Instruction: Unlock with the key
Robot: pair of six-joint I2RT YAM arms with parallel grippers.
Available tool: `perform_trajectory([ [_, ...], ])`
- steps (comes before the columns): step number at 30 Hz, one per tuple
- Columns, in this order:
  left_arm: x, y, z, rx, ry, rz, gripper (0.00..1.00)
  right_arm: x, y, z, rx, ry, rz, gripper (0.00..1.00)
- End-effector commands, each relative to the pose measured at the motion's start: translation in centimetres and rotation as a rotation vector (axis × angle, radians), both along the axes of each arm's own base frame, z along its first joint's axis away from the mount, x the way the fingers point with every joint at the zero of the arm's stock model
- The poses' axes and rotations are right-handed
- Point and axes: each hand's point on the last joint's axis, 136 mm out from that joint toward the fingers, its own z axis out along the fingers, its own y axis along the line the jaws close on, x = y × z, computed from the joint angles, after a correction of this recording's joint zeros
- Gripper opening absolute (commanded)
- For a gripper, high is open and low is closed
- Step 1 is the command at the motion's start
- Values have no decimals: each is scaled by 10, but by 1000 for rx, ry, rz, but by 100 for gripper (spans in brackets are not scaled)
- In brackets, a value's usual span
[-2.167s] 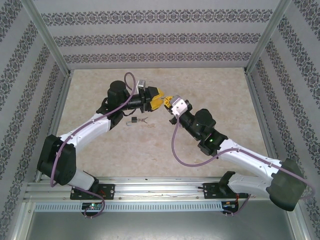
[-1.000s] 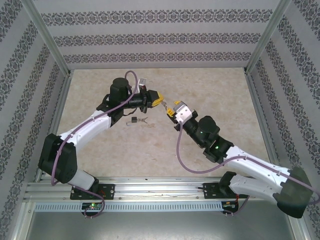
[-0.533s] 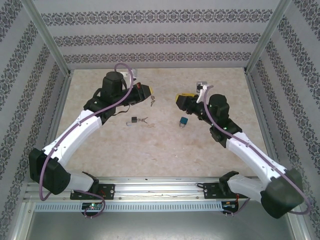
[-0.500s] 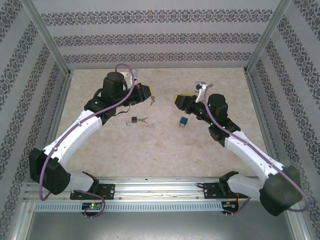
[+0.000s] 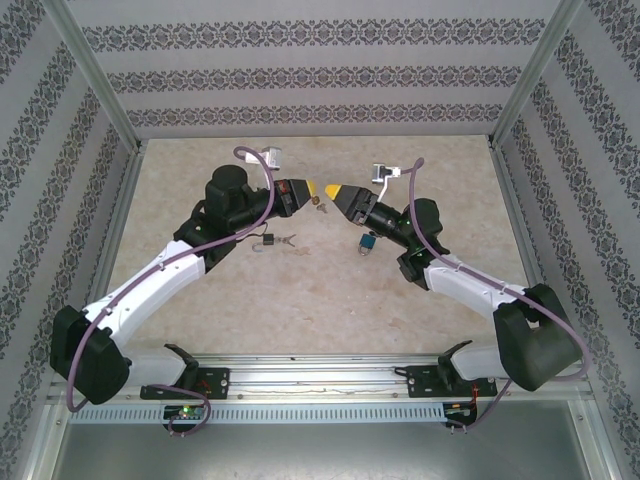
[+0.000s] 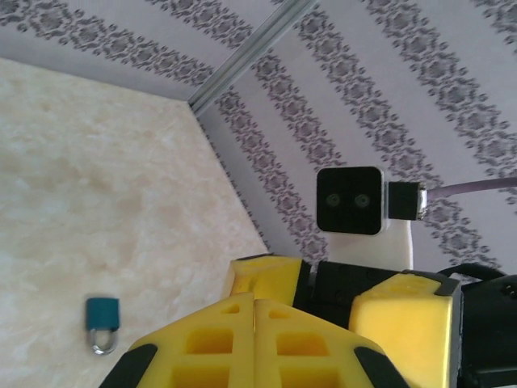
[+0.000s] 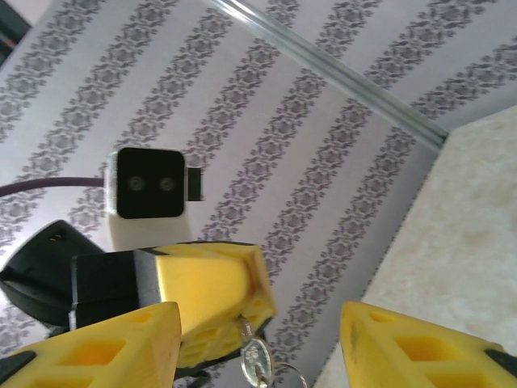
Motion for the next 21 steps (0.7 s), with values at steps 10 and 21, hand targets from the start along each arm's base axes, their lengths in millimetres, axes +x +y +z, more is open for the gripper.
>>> perform_trajectory([
  [10, -17, -2, 54, -195, -146, -39, 0, -18, 12, 33, 143, -86, 113, 46],
  [21, -15, 0, 53, -185, -152, -15, 0, -28, 16, 40, 173, -112, 160, 47],
])
